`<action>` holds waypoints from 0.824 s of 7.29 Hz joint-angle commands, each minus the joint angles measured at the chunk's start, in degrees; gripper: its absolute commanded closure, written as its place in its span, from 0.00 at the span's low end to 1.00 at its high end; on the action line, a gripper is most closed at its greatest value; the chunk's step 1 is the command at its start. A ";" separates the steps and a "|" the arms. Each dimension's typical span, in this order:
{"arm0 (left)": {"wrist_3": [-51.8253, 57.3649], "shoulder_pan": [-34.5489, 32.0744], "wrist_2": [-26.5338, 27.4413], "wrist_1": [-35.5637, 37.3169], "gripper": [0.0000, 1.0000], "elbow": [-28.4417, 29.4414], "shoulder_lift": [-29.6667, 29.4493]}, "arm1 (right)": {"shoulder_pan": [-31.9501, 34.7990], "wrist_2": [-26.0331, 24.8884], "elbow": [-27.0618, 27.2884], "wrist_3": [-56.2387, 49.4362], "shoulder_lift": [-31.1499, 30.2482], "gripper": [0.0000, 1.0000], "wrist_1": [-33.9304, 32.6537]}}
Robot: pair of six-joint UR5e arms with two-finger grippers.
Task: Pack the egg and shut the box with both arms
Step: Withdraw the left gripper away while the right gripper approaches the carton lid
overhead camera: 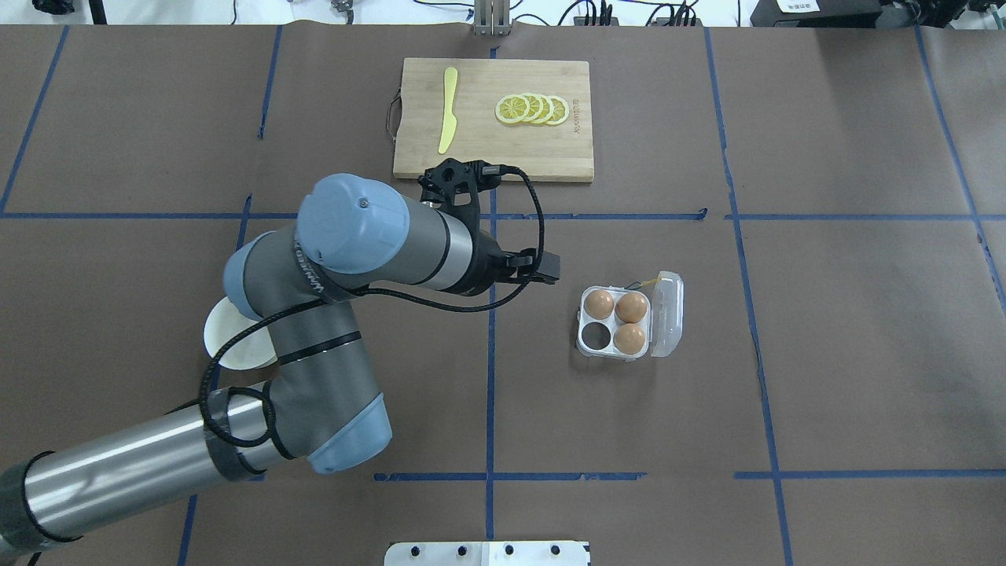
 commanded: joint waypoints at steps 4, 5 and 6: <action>11.50 -12.94 -1.38 17.51 0.00 -11.81 7.07 | -22.31 -2.27 1.59 29.65 0.00 1.00 26.72; 17.21 -15.58 -1.38 18.14 0.00 -12.59 9.52 | -26.08 -2.96 1.67 29.74 0.70 1.00 27.17; 21.27 -18.39 -1.47 18.14 0.00 -13.21 11.80 | -29.51 -5.06 1.76 32.26 3.67 1.00 27.17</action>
